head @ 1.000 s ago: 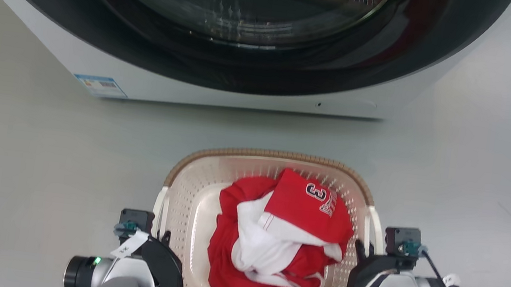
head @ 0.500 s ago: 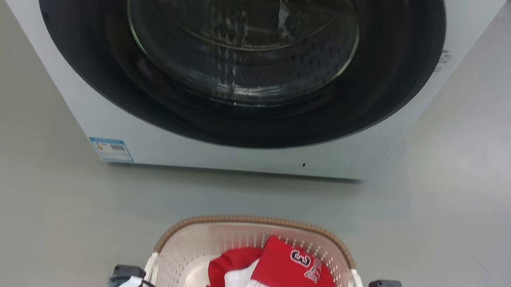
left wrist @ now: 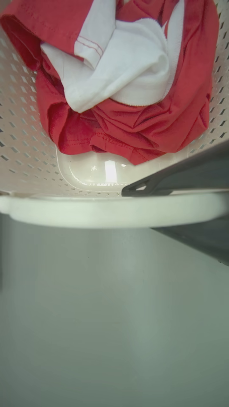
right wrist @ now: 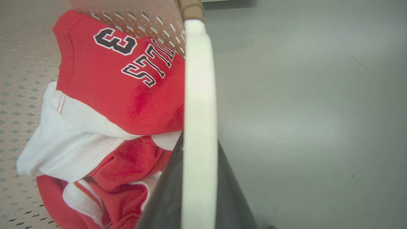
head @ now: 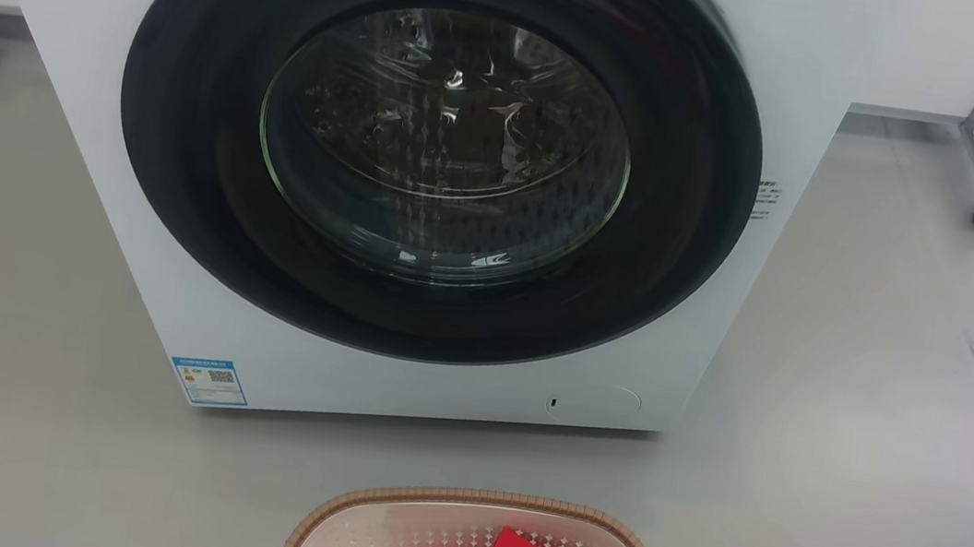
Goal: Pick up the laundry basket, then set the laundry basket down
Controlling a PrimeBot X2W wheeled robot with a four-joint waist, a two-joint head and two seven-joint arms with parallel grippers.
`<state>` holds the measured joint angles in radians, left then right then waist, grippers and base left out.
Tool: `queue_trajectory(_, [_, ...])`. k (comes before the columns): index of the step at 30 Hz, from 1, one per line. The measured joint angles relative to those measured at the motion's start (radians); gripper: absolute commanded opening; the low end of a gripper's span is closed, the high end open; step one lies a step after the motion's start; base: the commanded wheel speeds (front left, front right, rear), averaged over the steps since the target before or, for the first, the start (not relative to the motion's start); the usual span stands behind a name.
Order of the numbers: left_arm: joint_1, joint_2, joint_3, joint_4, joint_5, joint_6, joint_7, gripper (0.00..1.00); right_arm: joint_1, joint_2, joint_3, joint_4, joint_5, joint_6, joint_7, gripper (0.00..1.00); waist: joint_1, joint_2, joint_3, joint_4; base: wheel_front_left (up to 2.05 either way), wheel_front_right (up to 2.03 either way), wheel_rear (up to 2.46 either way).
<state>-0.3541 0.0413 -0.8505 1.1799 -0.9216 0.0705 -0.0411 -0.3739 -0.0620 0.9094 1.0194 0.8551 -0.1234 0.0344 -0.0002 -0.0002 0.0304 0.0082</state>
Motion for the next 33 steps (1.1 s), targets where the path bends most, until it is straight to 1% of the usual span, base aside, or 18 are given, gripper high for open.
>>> queue_trajectory(12, [0.017, 0.002, -0.009, 0.007, -0.001, 0.000, 0.012, 0.00, 0.019, -0.002, 0.040, -0.006, 0.044, -0.008, 0.009, 0.00, 0.0001, 0.0001, -0.037, -0.013, 0.00, 0.00, 0.00])
queue_trajectory(33, [0.034, 0.006, -0.028, 0.006, -0.013, 0.002, 0.013, 0.00, 0.018, -0.003, 0.092, 0.002, 0.105, -0.010, 0.007, 0.00, 0.0001, 0.0003, -0.042, -0.011, 0.00, 0.00, 0.00])
